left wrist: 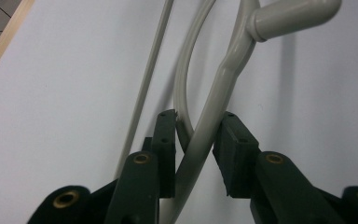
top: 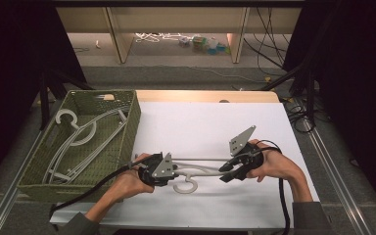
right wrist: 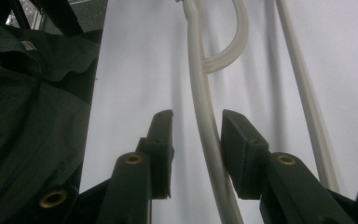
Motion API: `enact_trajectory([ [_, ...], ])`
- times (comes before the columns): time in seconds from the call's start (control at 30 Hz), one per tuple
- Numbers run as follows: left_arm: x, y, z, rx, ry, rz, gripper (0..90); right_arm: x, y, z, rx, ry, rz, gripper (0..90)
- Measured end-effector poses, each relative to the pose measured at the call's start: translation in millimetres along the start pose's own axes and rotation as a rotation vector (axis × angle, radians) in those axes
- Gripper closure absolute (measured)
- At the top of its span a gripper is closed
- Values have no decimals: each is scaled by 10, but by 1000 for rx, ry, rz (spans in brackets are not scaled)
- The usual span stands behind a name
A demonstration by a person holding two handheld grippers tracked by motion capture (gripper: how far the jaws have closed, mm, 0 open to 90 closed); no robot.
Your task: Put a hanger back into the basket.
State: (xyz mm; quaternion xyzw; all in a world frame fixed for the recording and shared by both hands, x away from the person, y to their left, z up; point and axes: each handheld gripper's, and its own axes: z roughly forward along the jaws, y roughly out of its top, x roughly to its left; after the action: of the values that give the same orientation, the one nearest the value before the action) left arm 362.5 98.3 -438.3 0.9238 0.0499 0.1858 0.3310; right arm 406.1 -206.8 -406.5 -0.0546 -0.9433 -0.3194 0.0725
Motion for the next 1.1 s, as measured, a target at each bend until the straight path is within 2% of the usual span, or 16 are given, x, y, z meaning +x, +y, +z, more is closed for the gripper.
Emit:
enact_trajectory([
  [0.2,23,5,-29,-9,19,-1,724,-44,-4,-27,-36,-37,23,558],
  [0.27,34,7,-42,-15,19,-7,735,-55,-4,-62,-70,-77,55,493],
  [0.33,44,12,-55,-17,27,-18,745,-55,7,-100,-86,-120,69,433],
  [0.43,60,14,-59,-22,32,-34,746,-36,49,-166,-151,-203,77,357],
  [0.5,72,17,-68,-27,39,-48,746,-13,76,-224,-179,-242,87,346],
  [0.57,93,20,-89,-34,42,-63,747,7,96,-259,-210,-305,108,308],
  [0.63,125,20,-115,-50,56,-82,751,35,116,-291,-217,-346,103,289],
  [0.7,179,22,-149,-65,70,-91,759,68,135,-336,-254,-394,106,274],
  [0.77,239,18,-184,-88,75,-121,768,98,150,-401,-292,-438,106,272],
  [0.83,298,10,-209,-110,83,-155,789,133,150,-459,-319,-457,113,264],
  [0.87,336,-2,-214,-120,70,-206,794,152,146,-483,-320,-461,112,259],
  [1.03,444,-31,-210,-115,65,-274,795,214,105,-491,-309,-447,114,258],
  [1.1,467,-30,-232,-124,64,-324,795,246,87,-473,-300,-434,115,258],
])
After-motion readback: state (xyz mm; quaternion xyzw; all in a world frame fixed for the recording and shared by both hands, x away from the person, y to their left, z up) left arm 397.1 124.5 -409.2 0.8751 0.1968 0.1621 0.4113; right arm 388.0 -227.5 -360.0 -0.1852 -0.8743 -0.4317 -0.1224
